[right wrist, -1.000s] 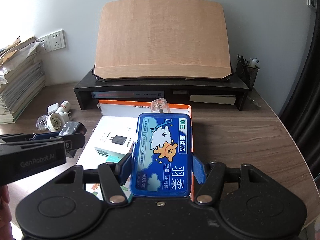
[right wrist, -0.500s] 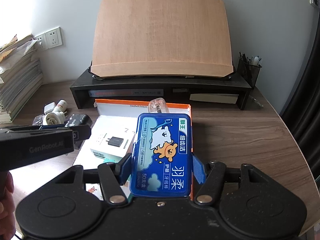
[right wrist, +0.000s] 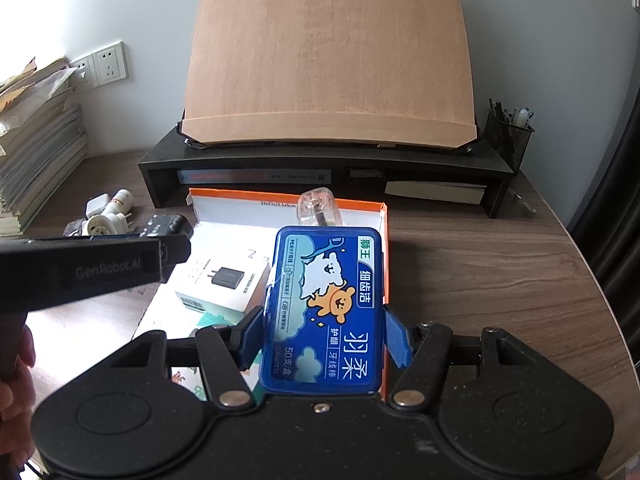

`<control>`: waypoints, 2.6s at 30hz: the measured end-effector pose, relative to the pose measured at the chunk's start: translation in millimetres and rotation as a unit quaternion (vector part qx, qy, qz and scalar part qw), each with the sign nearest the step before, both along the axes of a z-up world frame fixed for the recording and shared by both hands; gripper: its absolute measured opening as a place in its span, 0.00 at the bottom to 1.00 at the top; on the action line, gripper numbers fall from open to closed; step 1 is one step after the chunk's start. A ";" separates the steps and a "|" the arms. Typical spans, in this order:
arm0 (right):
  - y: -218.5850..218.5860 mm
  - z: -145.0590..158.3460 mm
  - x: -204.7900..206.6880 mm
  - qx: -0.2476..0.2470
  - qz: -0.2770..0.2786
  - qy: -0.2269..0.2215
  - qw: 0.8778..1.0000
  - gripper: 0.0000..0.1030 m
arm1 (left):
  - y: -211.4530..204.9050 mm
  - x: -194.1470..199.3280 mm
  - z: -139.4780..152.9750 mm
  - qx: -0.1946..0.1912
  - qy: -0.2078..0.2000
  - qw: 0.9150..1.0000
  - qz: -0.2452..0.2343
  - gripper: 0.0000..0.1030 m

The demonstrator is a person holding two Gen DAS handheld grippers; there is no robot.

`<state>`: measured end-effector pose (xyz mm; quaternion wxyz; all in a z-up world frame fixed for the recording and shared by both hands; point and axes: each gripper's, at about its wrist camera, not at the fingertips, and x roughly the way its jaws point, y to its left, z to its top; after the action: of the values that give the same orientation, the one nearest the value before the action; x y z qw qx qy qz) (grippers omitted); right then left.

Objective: Organize rigid objects
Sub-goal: 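Lower the plug charger and blue tin into the orange-rimmed box, then open the left tool to drop the plug charger while right releases the blue tin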

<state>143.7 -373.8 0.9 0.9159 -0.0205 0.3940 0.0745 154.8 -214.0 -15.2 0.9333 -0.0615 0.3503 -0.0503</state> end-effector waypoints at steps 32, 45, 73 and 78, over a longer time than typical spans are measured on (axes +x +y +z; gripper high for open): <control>1.2 -3.8 3.1 -0.004 0.007 0.007 1.000 0.72 | -7.6 17.9 -0.6 0.005 -0.001 1.000 -0.009 0.35; 3.8 -8.0 10.4 -0.009 0.010 0.019 1.000 0.72 | -6.8 25.0 -5.6 0.003 0.007 1.000 -0.014 0.35; 17.8 -26.7 33.2 0.002 0.035 0.049 0.998 0.72 | -11.1 61.0 -16.0 0.014 0.023 0.999 -0.026 0.35; 17.4 -27.9 37.7 0.003 0.032 0.051 0.998 0.72 | -10.9 68.9 -18.8 0.014 0.028 0.999 -0.030 0.35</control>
<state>181.4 -356.4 -27.1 0.8919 -0.0264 0.4388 0.1064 223.7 -224.9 -34.0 0.9217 -0.0388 0.3791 -0.0719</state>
